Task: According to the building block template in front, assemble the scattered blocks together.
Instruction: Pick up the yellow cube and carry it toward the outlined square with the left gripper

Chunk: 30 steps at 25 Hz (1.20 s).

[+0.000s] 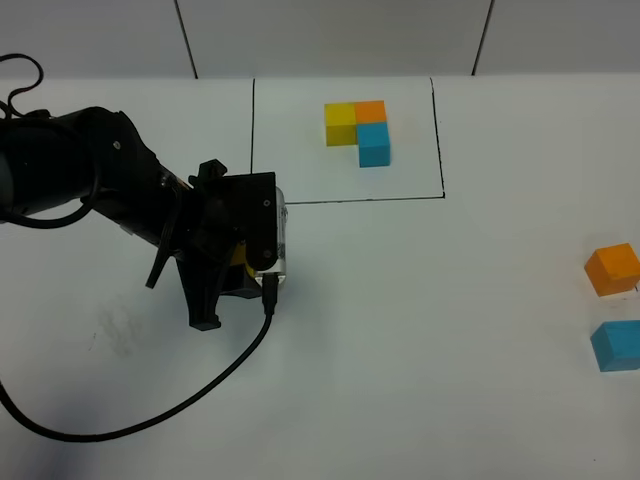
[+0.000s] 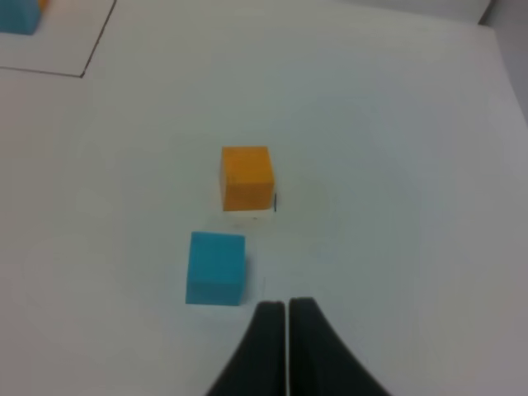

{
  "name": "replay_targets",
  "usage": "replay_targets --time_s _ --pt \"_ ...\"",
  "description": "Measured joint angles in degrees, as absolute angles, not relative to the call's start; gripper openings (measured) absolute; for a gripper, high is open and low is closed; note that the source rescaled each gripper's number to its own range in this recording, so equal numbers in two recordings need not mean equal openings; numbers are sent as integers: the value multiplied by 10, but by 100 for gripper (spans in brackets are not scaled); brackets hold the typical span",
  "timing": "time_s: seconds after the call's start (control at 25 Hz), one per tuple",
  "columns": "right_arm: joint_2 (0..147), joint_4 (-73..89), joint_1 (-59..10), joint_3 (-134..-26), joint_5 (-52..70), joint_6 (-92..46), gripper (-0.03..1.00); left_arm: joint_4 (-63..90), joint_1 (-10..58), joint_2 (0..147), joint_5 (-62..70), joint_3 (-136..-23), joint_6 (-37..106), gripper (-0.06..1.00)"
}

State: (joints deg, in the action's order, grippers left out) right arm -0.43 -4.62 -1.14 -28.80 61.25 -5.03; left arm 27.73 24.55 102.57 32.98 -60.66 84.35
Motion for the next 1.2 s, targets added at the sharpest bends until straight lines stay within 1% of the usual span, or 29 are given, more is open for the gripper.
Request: replay_targets --time_s 0.28,0.64,0.92,1.2 --pt "-4 -46 -11 -288 613 -50 1 281 246 1065 318 -620 844 52" --pt "-4 -46 -11 -288 613 -50 1 288 268 1103 315 -668 846 52" --pt "-4 -46 -11 -288 613 -50 1 290 269 1110 303 -671 844 52" --pt "-4 -46 -11 -288 613 -50 1 292 269 1150 309 -698 832 52"
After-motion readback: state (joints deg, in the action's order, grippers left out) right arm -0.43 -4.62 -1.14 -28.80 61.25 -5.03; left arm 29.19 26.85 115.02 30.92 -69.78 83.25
